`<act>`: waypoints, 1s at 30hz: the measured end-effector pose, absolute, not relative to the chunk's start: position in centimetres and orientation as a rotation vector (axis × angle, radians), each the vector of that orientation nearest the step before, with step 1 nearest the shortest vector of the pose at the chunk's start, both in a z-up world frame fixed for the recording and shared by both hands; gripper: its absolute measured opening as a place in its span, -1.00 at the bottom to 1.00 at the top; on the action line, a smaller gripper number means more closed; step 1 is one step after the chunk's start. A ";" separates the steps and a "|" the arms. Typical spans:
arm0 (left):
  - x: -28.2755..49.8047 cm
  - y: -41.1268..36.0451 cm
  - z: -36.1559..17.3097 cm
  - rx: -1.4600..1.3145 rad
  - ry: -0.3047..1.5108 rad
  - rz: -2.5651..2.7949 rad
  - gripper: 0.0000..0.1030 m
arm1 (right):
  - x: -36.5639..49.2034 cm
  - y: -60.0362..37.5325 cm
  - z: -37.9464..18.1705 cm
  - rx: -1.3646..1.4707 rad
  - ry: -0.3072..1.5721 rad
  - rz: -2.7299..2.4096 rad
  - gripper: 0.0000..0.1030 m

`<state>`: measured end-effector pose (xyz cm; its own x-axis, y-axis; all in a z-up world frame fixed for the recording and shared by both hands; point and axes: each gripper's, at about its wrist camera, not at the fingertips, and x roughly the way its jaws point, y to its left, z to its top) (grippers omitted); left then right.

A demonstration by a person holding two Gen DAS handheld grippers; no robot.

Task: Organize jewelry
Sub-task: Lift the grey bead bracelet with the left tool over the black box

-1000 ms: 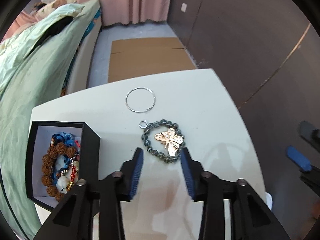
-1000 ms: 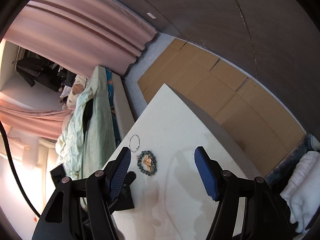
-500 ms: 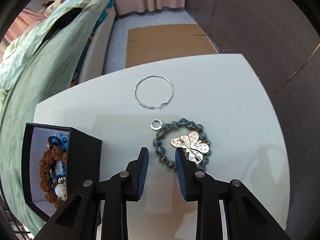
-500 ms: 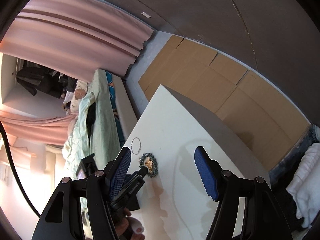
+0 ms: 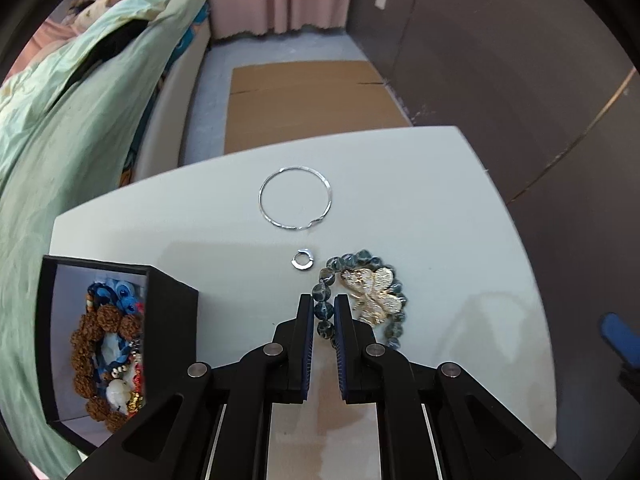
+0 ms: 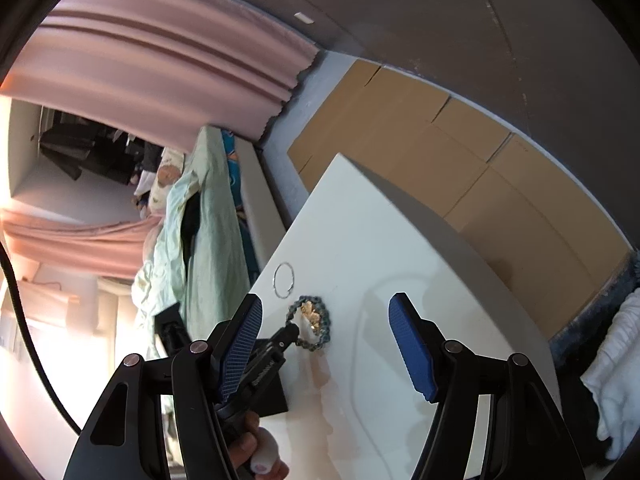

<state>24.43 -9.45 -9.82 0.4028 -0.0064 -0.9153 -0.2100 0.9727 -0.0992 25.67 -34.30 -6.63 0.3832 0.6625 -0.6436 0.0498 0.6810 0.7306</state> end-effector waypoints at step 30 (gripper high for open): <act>15.6 -1.9 -0.6 -0.401 0.815 -0.064 -0.81 | 25.9 -24.9 -8.2 0.444 1.225 0.478 0.29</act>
<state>15.59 -1.85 -0.58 0.6884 -0.2075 -0.6950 -0.0973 0.9231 -0.3721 25.91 -24.88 -8.17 0.2656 0.5692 -0.7781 -0.1075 0.8196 0.5628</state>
